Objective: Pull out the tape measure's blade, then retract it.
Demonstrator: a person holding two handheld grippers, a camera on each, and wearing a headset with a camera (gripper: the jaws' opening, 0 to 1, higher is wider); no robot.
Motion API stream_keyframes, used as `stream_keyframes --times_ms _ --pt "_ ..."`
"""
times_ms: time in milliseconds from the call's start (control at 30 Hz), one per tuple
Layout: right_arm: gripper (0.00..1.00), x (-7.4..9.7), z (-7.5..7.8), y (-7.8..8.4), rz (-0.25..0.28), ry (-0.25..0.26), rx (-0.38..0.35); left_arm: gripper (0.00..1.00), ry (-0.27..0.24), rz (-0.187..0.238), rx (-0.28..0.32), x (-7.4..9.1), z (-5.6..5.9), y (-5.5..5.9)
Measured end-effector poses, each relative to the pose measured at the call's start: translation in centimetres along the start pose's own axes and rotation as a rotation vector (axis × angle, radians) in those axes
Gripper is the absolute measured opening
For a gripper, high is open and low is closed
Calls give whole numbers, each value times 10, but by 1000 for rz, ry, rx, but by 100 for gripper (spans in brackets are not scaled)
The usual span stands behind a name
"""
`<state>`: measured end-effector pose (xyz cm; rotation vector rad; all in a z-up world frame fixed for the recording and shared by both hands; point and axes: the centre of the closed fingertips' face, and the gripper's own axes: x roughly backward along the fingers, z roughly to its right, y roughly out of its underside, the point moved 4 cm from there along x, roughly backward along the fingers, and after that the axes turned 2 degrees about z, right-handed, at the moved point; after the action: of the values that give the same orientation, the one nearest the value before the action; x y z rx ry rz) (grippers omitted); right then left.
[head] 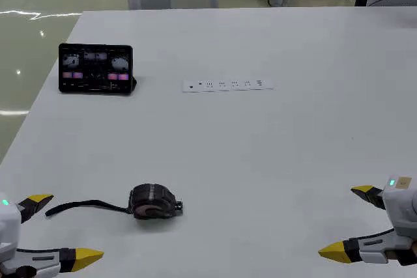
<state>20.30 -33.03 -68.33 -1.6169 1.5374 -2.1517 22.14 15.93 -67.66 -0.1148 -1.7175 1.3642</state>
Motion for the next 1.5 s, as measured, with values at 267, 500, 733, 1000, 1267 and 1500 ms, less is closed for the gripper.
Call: stream_keyframes --times_ms 267,500,733,1000,1267,1500 --pt "99 2 -1 1 -8 1 -9 99 10 -12 3 -1 0 1" --pt "99 3 -1 2 -19 -3 -10 99 17 -7 1 0 -1 0" --pt "99 2 3 -1 -19 0 8 99 29 -1 -22 0 0 -1" --pt "99 -3 2 -11 -15 -23 23 99 60 -26 -42 -6 -3 -6" --pt "99 -18 -4 -32 36 -93 89 99 133 -84 -144 -20 1 -14" --pt "99 -33 -2 -44 11 -103 149 99 207 -169 -177 -32 9 -13"
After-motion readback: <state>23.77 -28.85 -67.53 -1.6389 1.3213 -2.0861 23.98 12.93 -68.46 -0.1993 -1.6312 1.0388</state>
